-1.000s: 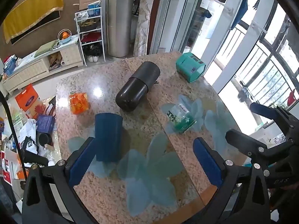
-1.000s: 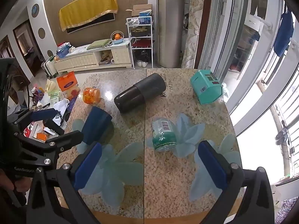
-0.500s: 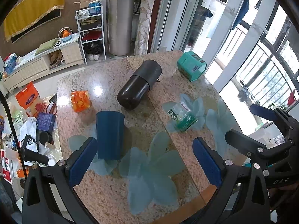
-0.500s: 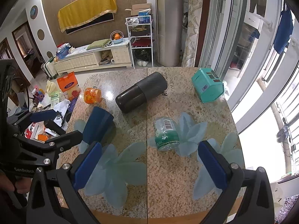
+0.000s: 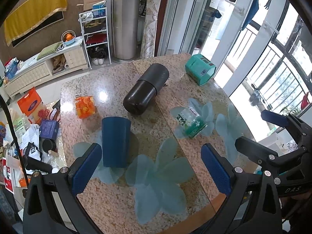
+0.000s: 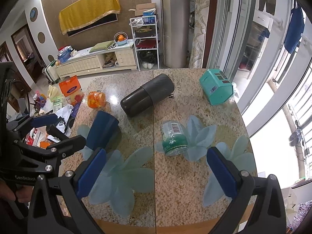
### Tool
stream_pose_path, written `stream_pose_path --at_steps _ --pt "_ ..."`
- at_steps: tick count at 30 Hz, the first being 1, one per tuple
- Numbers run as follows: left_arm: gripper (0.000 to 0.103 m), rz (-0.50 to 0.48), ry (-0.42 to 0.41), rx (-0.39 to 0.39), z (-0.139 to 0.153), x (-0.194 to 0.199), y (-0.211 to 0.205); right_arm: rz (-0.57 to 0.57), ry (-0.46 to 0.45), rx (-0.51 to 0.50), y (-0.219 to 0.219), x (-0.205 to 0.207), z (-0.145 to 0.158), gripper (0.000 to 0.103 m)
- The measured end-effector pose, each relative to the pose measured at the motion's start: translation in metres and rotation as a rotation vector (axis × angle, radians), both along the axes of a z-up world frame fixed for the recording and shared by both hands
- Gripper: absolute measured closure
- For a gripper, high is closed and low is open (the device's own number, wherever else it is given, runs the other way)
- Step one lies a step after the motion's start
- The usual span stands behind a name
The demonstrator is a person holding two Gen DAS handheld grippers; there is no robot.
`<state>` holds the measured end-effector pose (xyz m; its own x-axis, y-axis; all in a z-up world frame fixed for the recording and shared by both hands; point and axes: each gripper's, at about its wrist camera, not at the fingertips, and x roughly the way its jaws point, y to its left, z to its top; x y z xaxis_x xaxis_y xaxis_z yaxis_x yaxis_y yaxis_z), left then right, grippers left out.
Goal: Flip cup upright
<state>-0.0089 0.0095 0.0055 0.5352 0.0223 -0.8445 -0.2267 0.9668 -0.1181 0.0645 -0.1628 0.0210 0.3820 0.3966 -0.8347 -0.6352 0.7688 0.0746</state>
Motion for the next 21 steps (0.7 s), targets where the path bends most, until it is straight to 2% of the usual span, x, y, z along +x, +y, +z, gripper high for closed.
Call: stream_pose_path --at_steps 13,21 --pt "0.001 -0.004 -0.013 -0.010 0.002 -0.003 0.000 -0.019 0.018 0.019 -0.003 0.000 -0.001 0.000" --pt "0.001 0.012 -0.018 -0.049 -0.005 -0.003 0.007 -0.041 0.049 -0.021 0.000 0.020 -0.005 0.000"
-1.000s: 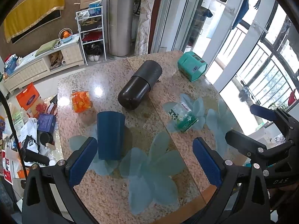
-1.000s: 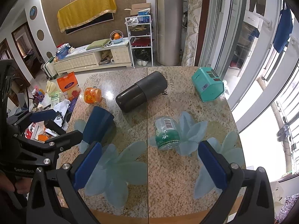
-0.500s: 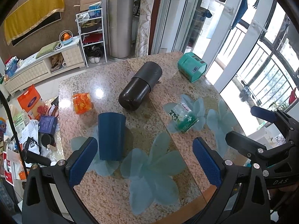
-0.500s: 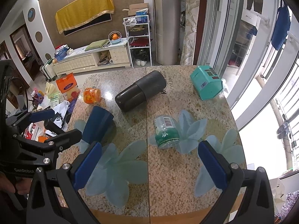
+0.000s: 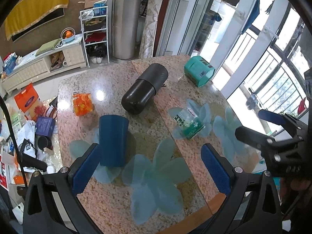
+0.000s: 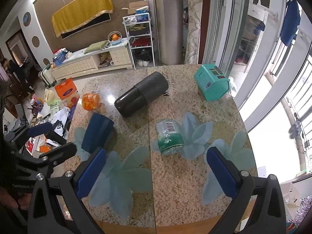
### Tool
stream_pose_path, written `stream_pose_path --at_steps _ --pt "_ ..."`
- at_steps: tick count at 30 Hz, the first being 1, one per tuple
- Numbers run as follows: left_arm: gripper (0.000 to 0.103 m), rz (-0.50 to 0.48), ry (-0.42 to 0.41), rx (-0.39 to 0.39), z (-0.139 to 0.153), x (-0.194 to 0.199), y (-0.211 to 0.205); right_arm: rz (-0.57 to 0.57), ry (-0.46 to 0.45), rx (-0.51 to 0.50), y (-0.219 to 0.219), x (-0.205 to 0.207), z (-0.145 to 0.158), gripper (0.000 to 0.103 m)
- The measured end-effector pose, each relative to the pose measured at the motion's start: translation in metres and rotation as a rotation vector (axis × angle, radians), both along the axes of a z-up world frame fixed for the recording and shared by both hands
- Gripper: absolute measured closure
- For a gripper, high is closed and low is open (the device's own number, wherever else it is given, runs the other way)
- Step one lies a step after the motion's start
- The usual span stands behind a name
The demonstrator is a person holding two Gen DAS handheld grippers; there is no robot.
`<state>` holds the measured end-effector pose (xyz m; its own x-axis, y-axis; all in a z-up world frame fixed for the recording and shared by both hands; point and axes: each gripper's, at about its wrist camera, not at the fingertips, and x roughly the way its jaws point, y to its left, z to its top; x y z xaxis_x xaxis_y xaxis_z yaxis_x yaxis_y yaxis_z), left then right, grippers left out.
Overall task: Flip cup upright
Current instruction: 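Move the right gripper to the clear green-labelled bottle and close on it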
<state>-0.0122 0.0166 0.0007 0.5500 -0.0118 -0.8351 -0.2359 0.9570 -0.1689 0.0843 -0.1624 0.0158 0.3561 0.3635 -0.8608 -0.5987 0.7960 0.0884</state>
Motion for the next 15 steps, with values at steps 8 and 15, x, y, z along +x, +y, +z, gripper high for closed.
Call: stream_pose_path --at_steps 8,15 --pt "0.001 0.028 -0.011 -0.077 -0.009 -0.002 0.012 0.047 0.067 -0.101 0.016 0.032 -0.025 0.000" --pt "0.001 0.102 -0.043 -0.228 -0.015 -0.006 0.027 0.116 0.118 -0.208 0.039 0.060 -0.056 0.000"
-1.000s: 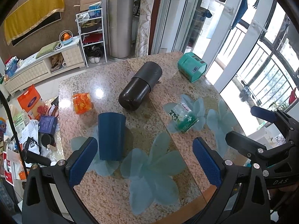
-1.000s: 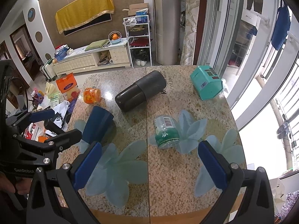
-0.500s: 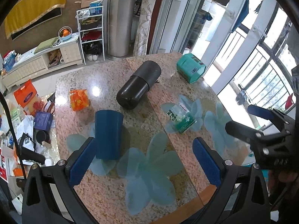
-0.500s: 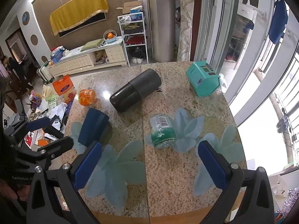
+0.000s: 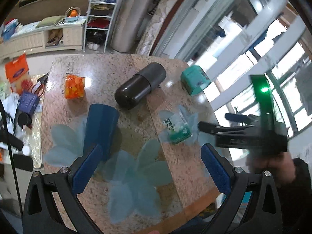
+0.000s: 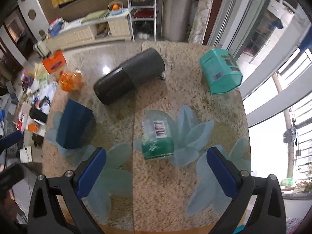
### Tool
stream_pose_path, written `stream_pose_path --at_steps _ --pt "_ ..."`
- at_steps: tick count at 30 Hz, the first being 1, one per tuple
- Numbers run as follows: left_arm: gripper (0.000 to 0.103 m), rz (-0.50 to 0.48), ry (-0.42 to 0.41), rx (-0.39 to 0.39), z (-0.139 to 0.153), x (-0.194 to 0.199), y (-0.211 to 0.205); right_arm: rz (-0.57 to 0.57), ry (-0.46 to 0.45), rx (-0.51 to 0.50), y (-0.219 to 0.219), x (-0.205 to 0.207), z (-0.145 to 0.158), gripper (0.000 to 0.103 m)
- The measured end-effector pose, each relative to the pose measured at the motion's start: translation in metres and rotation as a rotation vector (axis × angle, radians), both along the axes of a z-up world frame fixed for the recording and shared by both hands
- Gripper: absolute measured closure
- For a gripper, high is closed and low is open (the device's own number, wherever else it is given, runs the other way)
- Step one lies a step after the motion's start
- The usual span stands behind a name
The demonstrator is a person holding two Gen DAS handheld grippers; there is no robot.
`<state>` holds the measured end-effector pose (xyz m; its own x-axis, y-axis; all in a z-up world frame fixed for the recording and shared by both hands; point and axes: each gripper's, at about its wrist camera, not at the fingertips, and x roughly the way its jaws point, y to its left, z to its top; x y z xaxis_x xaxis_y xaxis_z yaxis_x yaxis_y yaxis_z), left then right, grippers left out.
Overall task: Flip cup upright
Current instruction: 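Move the right gripper to the clear green-labelled bottle and close on it, then lift the bottle with the right gripper, set it down and open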
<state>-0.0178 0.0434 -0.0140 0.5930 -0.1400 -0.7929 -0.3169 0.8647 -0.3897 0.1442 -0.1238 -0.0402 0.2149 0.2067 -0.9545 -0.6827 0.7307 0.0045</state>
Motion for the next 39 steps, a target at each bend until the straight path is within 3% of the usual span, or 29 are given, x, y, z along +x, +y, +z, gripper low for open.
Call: stream_pose_path --at_steps 7,13,24,26,28,33,39 --pt "0.001 0.090 0.039 -0.049 -0.016 0.007 0.011 0.091 0.076 -0.126 0.025 0.024 -0.043 0.000" --pt "0.001 0.100 0.079 -0.007 -0.028 0.019 0.010 0.113 0.136 -0.197 0.032 0.039 -0.075 0.000" --pt "0.001 0.114 0.132 -0.018 -0.068 0.043 0.013 0.122 0.177 -0.270 0.040 0.057 -0.096 0.000" --pt "0.001 0.121 0.142 -0.016 -0.072 0.044 0.012 0.129 0.182 -0.279 0.043 0.056 -0.100 0.012" --pt "0.001 0.130 0.157 0.004 -0.074 0.046 0.011 0.127 0.196 -0.288 0.047 0.057 -0.108 0.041" --pt "0.001 0.098 0.216 0.019 -0.085 0.048 0.008 0.138 0.195 -0.303 0.047 0.055 -0.113 0.041" --pt "0.001 0.091 0.217 0.005 -0.084 0.041 0.007 0.112 0.220 -0.255 0.040 0.045 -0.111 0.043"
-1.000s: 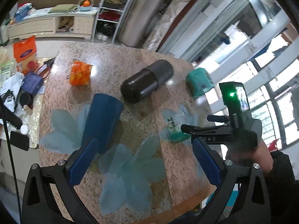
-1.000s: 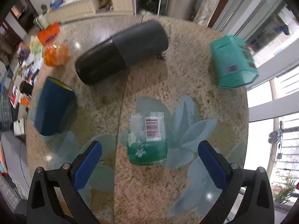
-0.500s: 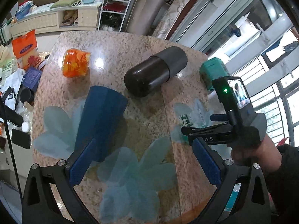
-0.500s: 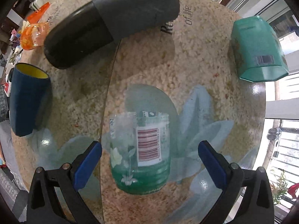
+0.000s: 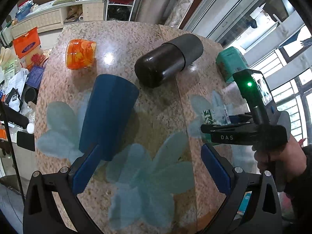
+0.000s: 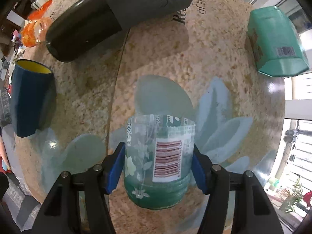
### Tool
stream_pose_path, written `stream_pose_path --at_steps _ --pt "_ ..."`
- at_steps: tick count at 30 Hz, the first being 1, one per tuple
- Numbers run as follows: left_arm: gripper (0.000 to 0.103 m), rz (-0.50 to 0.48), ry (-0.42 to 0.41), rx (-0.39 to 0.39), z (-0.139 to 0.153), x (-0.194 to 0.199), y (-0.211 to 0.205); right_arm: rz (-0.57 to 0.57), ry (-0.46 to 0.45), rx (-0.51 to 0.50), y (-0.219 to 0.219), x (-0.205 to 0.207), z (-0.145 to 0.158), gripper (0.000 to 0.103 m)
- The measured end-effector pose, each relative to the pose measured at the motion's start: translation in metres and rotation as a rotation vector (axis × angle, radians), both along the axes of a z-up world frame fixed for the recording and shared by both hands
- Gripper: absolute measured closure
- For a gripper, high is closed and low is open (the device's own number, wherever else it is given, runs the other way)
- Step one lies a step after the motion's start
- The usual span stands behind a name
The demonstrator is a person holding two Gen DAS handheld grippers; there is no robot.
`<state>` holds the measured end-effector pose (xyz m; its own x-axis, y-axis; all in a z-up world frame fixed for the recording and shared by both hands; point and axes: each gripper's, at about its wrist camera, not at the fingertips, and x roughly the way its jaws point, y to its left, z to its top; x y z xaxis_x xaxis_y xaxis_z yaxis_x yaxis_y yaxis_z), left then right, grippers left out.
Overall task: Flip cup upright
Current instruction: 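Lift the bottle with the right gripper, set it down and open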
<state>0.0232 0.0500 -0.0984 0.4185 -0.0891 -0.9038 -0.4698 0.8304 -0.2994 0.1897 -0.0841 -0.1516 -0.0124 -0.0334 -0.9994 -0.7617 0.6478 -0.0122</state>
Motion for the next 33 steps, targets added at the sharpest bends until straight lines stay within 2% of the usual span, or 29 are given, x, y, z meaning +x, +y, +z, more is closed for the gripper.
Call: stream_pose_path --at_steps 5,8,16,20,23,25,33 --pt "0.001 -0.015 0.004 0.018 0.002 -0.012 -0.002 -0.028 -0.008 0.021 -0.014 -0.023 0.008 0.043" --pt "0.001 -0.028 0.016 0.001 -0.003 -0.020 -0.004 -0.054 -0.003 0.036 -0.021 -0.037 0.008 0.043" --pt "0.001 -0.081 0.047 0.010 -0.009 -0.039 -0.011 -0.087 0.026 0.044 -0.042 -0.086 -0.017 0.042" --pt "0.001 -0.100 0.053 0.008 -0.011 -0.050 -0.012 -0.102 0.036 0.042 -0.046 -0.106 -0.029 0.042" --pt "0.001 -0.140 0.056 0.046 -0.010 -0.055 -0.015 -0.116 0.035 0.034 -0.045 -0.128 -0.040 0.042" --pt "0.001 -0.149 0.068 0.035 -0.013 -0.057 -0.016 -0.121 0.039 0.028 -0.044 -0.138 -0.041 0.042" --pt "0.001 -0.142 0.103 0.028 -0.020 -0.059 -0.010 -0.131 0.016 0.018 -0.040 -0.134 -0.056 0.041"
